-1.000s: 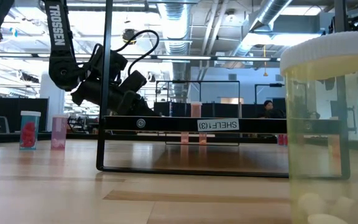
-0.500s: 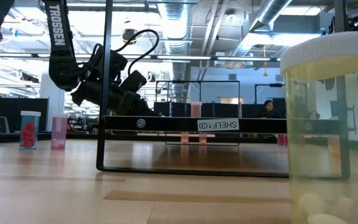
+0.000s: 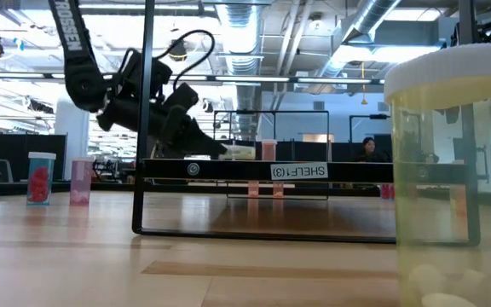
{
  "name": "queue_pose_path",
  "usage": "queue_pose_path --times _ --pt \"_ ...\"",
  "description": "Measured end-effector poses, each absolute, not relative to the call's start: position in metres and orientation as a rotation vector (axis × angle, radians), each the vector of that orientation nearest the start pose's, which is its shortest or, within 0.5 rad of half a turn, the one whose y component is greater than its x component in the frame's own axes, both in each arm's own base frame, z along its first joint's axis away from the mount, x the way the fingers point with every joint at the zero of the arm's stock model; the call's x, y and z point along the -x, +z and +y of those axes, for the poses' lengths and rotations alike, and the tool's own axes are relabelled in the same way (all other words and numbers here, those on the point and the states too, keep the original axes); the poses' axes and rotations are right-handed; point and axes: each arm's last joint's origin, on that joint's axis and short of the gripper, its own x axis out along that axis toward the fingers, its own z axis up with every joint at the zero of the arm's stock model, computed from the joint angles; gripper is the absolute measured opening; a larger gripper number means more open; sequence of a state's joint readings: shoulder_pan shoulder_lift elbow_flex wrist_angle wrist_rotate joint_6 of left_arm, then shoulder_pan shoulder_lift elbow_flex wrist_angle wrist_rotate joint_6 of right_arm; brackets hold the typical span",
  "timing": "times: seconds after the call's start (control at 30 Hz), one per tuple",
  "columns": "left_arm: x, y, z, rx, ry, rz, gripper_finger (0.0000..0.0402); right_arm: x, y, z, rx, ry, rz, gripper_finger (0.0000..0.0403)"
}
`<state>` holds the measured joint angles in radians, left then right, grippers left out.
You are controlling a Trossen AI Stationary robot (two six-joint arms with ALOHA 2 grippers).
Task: Pick and place medicine bottles onto shelf by color
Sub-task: Put the yellow pill bottle on the shelf
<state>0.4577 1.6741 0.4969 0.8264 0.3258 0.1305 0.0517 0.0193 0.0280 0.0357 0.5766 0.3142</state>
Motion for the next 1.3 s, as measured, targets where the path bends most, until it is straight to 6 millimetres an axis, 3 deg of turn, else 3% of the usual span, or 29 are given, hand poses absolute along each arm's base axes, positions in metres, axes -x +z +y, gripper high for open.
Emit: queue_pose_path --times 0.27,0.47,0.83,1.0,1.3 --pt "-0.232 0.166 0.116 -0.109 0.195 0.467 0.0105 -0.093 0.175 -0.011 -0.321 -0.514 -0.125 0.0251" --pt "-0.205 0.182 0.104 -0.071 0.254 0.613 0.0105 -0.093 0.175 -0.011 -0.321 -0.514 -0.125 0.0251" --pt "-0.158 0.188 0.081 0.285 0.404 0.857 0.0106 -0.093 0.175 -0.011 -0.321 -0.514 -0.125 0.0251" --pt "-0.156 0.208 0.080 0.486 0.491 0.919 0.0106 -0.093 0.175 -0.011 -0.321 -0.514 -0.124 0.0251" --pt "-0.174 0.254 0.089 0.629 0.517 1.092 0.0106 -0.093 0.175 -0.011 -0.321 -0.514 -0.125 0.0251"
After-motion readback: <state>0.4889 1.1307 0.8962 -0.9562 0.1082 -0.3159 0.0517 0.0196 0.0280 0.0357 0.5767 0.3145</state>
